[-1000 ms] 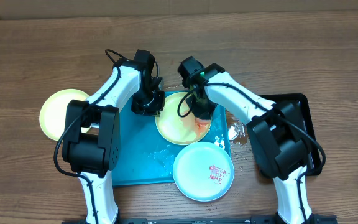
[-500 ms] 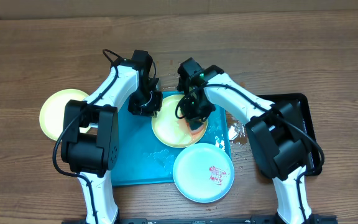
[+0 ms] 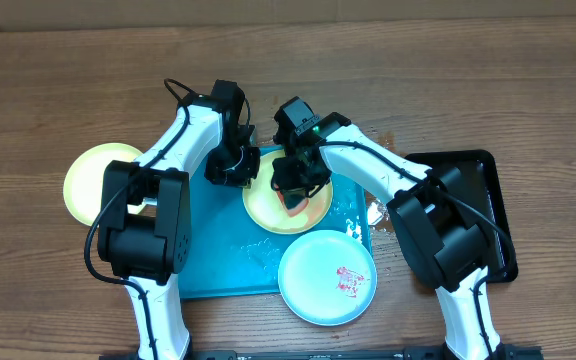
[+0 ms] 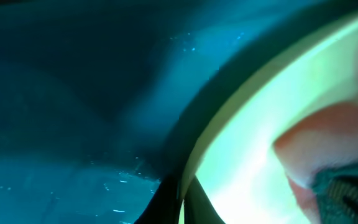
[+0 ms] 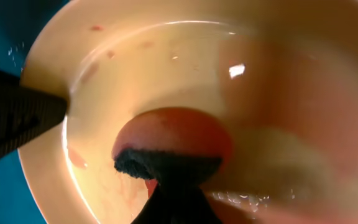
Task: Clean dirty plates on tray and stack at the side
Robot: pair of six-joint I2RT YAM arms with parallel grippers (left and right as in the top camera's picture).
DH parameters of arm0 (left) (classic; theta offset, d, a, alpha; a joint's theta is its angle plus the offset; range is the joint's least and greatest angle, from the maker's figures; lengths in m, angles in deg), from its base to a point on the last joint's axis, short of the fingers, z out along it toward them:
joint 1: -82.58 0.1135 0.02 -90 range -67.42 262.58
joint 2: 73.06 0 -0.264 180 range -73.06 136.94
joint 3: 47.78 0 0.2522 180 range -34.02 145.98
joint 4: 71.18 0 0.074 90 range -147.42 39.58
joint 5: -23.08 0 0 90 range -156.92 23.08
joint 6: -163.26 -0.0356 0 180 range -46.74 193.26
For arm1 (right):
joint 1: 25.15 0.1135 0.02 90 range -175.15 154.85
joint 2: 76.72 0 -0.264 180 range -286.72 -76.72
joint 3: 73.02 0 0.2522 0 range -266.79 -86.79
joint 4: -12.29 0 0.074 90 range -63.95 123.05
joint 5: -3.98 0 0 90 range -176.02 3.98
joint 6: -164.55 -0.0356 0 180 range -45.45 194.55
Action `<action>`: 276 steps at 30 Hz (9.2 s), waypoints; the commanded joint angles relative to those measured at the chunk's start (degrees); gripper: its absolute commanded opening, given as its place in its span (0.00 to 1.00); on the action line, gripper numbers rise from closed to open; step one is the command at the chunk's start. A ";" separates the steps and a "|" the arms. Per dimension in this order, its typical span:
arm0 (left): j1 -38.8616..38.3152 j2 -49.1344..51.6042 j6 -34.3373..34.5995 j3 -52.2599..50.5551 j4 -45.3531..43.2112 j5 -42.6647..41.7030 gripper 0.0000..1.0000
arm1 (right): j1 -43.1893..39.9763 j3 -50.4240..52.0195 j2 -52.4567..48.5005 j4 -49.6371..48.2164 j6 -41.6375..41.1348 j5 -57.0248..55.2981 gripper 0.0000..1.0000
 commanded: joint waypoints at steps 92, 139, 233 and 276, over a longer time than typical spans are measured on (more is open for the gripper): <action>-0.15 2.43 -1.11 -0.96 0.48 1.20 0.05 | -2.84 0.92 -2.93 10.93 -0.35 -21.73 0.04; -0.15 2.25 -0.70 -0.85 0.76 1.18 0.04 | -8.87 -18.80 11.98 34.69 -18.21 -31.30 0.04; -21.86 -24.17 27.47 4.04 19.80 46.95 0.05 | -18.36 3.69 15.04 27.32 -15.87 -22.95 0.04; 59.12 -30.77 26.73 -32.52 -21.86 -5.55 0.04 | -18.36 3.67 15.08 29.00 -12.61 -18.56 0.04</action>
